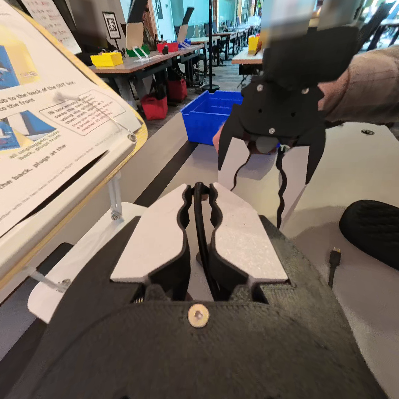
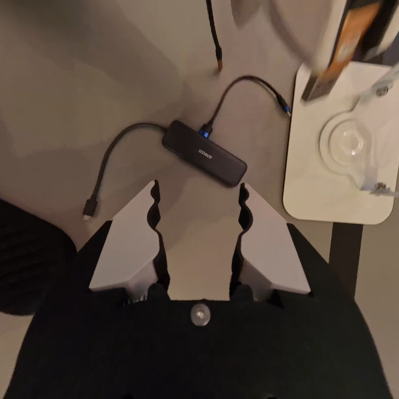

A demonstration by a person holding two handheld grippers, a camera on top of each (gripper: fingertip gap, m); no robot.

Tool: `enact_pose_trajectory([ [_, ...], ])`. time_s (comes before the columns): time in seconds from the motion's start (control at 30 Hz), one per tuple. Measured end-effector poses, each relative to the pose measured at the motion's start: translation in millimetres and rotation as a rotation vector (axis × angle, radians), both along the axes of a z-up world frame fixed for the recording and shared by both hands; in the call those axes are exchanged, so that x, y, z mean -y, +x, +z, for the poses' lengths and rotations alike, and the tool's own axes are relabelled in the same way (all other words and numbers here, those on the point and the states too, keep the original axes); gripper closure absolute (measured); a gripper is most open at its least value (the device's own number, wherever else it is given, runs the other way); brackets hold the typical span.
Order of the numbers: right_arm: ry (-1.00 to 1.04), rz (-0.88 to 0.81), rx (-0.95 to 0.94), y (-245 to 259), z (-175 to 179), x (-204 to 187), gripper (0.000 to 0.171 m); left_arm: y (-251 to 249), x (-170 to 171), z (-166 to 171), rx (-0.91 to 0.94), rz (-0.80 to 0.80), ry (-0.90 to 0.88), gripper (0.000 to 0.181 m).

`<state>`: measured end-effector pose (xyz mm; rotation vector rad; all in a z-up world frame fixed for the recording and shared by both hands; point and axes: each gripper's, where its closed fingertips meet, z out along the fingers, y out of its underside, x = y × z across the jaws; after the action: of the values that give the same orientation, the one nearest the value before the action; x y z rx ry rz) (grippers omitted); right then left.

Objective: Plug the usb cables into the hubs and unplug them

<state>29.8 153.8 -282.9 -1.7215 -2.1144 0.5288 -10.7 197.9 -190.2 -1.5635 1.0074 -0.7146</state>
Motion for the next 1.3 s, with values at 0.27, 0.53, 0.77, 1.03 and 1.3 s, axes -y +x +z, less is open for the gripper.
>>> enact_pose_trajectory([
  [0.27, -0.026, -0.216, -0.148, -23.0, -33.5, 2.2, 0.063, -28.9, -1.7, -6.3, -0.074, -0.01, -0.009, 0.166],
  [0.53, -0.042, -0.483, -0.105, -46.1, -99.3, -10.8, 0.018, -51.7, -8.6, -20.4, -0.134, 0.019, -0.051, 0.166],
  [0.77, -0.034, -0.455, -0.045, -45.8, -96.2, -14.1, 0.04, -61.3, -12.0, -14.3, -0.068, 0.033, -0.045, 0.166],
  [1.03, 0.002, -0.369, -0.098, -51.8, -88.8, -2.8, 0.041, -56.0, -2.4, -22.9, -0.151, -0.004, -0.071, 0.166],
  [1.3, 0.127, -0.233, -0.211, -61.1, -57.4, 12.9, 0.042, -59.7, 23.1, -66.0, -0.272, -0.07, -0.256, 0.166],
])
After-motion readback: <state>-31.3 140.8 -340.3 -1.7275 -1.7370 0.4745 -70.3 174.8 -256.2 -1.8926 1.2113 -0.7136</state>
